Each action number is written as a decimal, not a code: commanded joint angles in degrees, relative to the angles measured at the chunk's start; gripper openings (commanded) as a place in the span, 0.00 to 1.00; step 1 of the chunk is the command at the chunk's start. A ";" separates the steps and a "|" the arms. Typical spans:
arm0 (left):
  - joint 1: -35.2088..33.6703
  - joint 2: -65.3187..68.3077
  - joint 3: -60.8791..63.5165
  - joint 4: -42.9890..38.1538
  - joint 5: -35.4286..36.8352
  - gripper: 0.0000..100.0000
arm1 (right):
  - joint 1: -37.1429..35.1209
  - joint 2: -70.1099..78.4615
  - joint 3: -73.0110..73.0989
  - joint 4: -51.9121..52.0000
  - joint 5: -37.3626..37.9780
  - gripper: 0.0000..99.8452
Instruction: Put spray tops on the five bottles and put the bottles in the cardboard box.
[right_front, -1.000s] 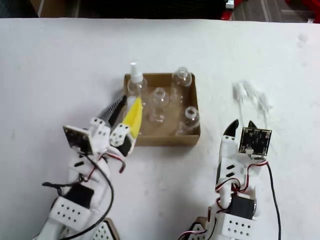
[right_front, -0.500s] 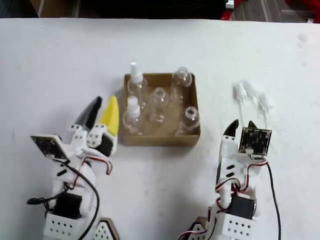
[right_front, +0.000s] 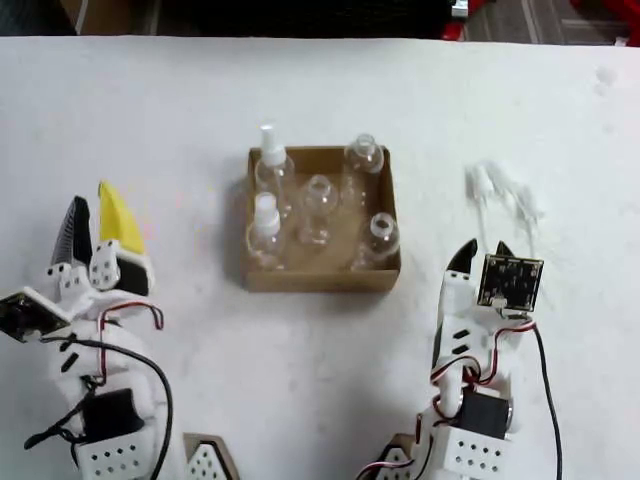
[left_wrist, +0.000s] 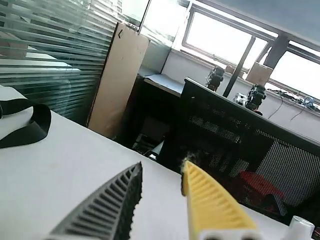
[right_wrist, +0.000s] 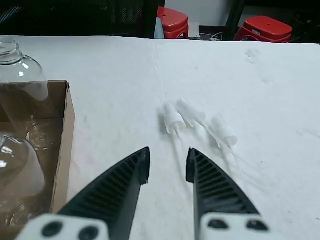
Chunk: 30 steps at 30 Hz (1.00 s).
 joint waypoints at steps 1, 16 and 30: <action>-0.84 -0.84 -1.14 -0.26 0.53 0.13 | -0.75 0.13 0.53 0.31 0.00 0.11; -0.84 -0.84 -1.05 0.18 0.44 0.13 | -0.75 0.13 0.53 0.31 0.00 0.11; -0.75 -0.84 -0.97 0.18 -3.87 0.12 | -0.75 0.13 0.53 0.31 0.00 0.11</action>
